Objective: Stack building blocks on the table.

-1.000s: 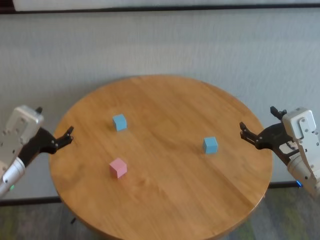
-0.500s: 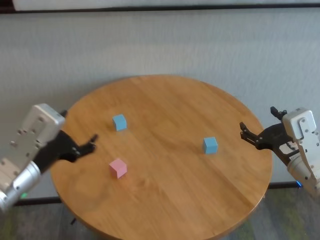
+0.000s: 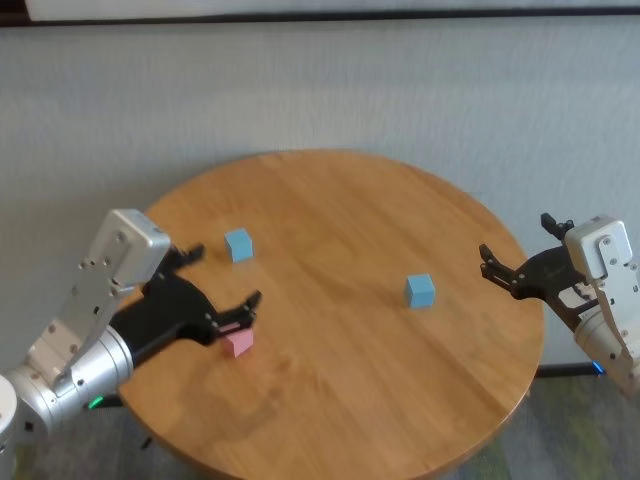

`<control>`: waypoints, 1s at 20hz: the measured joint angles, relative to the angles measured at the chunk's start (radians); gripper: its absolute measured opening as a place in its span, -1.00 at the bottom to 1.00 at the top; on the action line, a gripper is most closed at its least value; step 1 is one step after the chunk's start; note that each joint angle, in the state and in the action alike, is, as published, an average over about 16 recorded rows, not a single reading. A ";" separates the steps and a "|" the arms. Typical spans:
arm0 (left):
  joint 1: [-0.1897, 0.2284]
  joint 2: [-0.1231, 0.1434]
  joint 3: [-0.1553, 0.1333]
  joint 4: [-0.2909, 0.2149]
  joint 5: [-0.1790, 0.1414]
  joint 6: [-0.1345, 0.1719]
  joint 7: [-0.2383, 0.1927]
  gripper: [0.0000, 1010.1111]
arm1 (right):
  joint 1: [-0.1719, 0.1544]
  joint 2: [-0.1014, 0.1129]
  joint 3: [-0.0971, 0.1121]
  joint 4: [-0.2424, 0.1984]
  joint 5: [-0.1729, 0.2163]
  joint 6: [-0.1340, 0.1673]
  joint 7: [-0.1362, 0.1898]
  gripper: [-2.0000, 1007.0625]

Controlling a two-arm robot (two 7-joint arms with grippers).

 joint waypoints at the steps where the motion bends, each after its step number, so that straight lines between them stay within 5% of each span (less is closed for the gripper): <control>1: -0.001 -0.008 -0.001 0.007 -0.012 0.006 -0.009 0.98 | 0.000 0.000 0.000 0.000 0.000 0.000 0.000 0.99; 10: -0.027 -0.064 -0.011 0.102 -0.078 0.058 -0.077 0.98 | 0.000 0.000 0.000 0.000 0.000 0.000 0.000 0.99; 20: -0.094 -0.101 0.021 0.205 -0.035 0.093 -0.136 0.98 | 0.000 0.000 0.000 0.000 0.000 0.000 0.000 0.99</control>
